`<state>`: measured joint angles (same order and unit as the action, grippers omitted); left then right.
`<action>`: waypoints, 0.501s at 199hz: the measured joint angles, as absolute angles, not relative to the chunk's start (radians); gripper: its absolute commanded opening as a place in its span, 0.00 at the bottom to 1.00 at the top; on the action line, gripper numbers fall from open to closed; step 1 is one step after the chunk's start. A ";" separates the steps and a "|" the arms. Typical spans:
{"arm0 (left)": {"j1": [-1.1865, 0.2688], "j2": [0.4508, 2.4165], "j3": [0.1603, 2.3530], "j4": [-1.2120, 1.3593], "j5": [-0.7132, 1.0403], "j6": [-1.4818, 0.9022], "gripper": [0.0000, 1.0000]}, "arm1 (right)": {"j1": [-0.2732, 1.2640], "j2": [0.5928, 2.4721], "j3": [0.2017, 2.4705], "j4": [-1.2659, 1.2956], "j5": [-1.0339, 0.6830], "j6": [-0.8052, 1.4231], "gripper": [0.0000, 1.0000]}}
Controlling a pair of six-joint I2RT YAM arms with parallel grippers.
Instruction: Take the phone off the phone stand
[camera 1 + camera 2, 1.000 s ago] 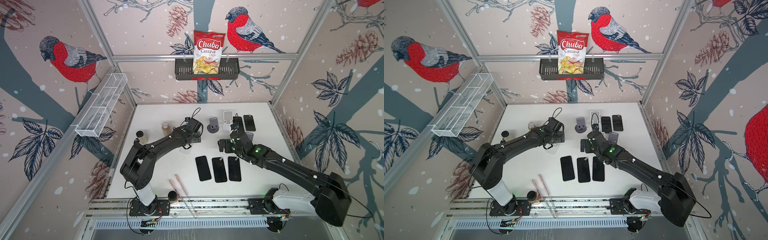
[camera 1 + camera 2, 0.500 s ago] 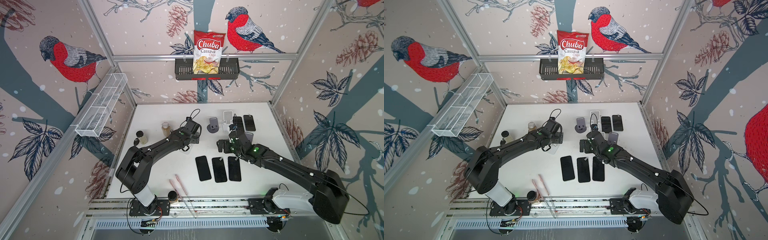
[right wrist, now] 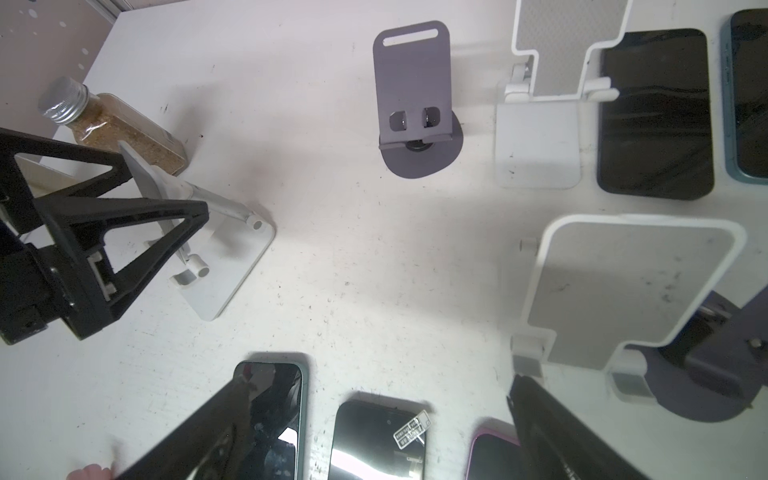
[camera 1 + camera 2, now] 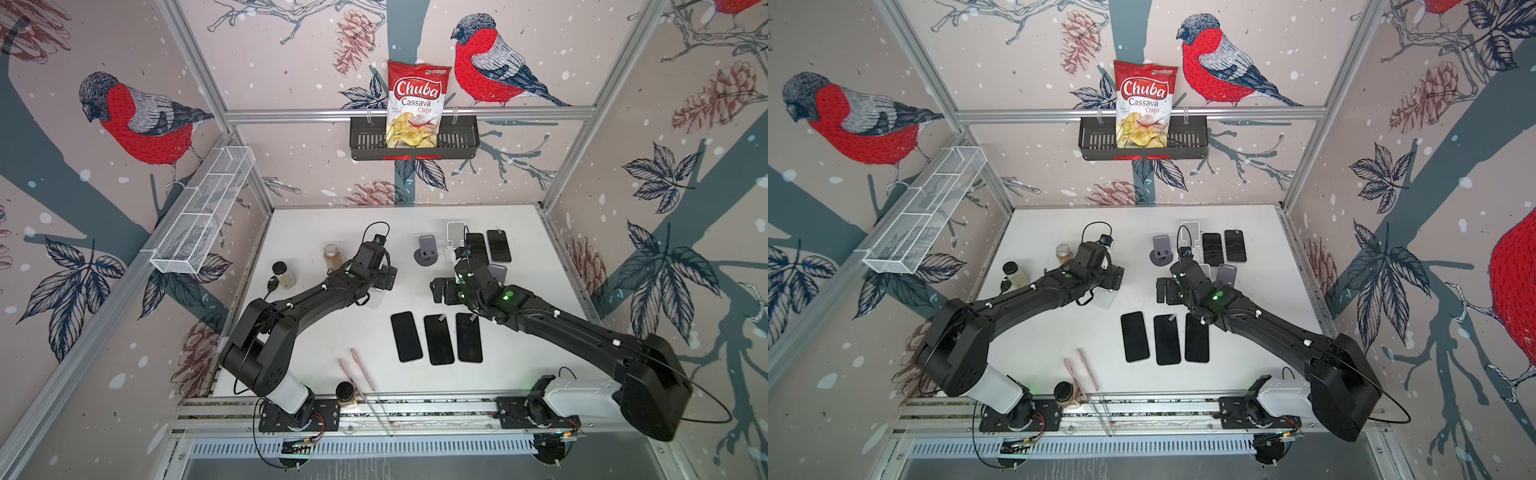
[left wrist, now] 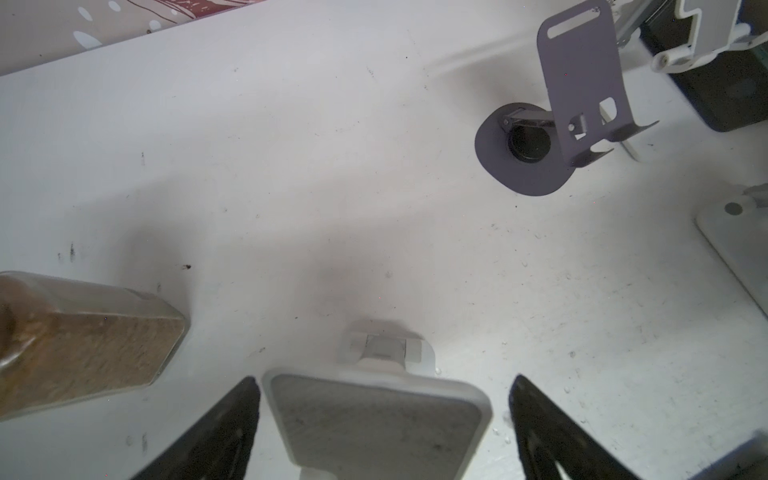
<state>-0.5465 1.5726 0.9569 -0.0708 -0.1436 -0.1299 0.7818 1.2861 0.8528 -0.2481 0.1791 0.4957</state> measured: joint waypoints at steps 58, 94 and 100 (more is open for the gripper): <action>-0.522 1.569 0.933 -0.012 -0.049 -0.078 0.87 | 0.784 1.317 0.879 -0.249 0.179 0.493 0.99; -0.519 1.581 0.932 0.010 -0.024 -0.053 0.70 | 0.790 1.338 0.900 -0.252 0.180 0.491 0.99; -0.519 1.581 0.932 0.011 -0.023 -0.054 0.69 | 0.792 1.340 0.902 -0.253 0.180 0.489 0.99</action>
<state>-0.5194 1.5814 0.9318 0.0109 -0.0227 -0.0536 0.7921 1.3396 0.9024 -0.2531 0.1799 0.4889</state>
